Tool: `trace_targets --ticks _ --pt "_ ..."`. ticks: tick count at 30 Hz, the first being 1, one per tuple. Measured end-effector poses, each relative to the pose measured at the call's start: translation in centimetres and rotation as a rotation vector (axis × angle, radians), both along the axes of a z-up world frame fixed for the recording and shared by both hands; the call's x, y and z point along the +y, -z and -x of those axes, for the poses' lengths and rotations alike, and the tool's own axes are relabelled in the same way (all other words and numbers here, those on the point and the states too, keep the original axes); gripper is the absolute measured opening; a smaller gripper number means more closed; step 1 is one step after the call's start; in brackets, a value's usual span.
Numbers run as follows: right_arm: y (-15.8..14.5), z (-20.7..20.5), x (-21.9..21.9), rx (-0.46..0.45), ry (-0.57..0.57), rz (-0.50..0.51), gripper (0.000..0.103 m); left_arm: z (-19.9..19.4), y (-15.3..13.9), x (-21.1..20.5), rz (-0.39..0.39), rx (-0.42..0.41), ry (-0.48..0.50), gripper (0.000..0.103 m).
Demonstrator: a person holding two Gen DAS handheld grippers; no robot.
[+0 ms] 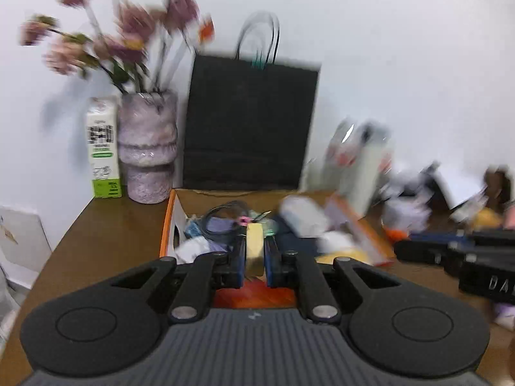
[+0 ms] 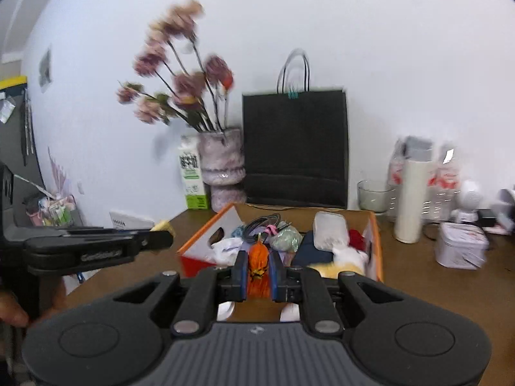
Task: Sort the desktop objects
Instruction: 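Carry beige block and carrot toy into the red box and open both tools, then move both open tools back over the table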
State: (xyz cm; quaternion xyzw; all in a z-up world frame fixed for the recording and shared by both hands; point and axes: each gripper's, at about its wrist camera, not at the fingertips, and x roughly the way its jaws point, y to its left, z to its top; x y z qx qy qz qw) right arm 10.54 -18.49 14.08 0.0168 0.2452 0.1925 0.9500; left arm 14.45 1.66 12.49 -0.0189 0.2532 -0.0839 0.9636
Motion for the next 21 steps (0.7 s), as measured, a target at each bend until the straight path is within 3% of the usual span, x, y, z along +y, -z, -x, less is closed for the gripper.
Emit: trace_targets --ticks 4,6,8,10,11,12,14,17,19,21 --pt "3.1 -10.7 2.5 0.139 0.037 0.030 0.012 -10.0 4.0 0.8 0.059 0.178 -0.091 0.012" --pt "5.4 -14.9 3.3 0.256 0.030 -0.009 0.012 -12.5 5.7 1.0 0.068 0.210 -0.100 0.014" --pt "7.5 -17.6 3.7 0.327 0.021 -0.053 0.015 -14.1 6.8 1.2 0.072 0.233 -0.104 0.041" --pt "9.0 -19.6 4.0 0.378 0.033 -0.054 0.027 -14.7 6.9 1.7 0.077 0.216 -0.107 0.045" --pt "9.3 -20.3 4.0 0.390 0.048 -0.060 0.039 -14.9 6.8 1.9 0.072 0.204 -0.099 0.048" --pt "9.4 -20.4 3.8 0.386 0.063 -0.066 0.045 -15.1 6.5 2.0 0.067 0.193 -0.099 0.052" --pt "8.9 -20.4 3.6 0.363 0.074 -0.077 0.046 -14.6 5.7 2.5 0.067 0.166 -0.099 0.065" --pt "7.3 -19.2 3.0 0.316 0.081 -0.086 0.057 -12.7 4.0 2.8 0.036 0.130 -0.115 0.081" --pt "6.2 -17.8 2.8 0.281 0.103 -0.042 0.062 -10.0 2.9 2.8 0.011 0.112 -0.159 0.084" --pt "5.5 -15.2 2.8 0.233 0.122 0.041 0.065 -6.0 2.7 3.0 0.037 0.091 -0.193 0.092"
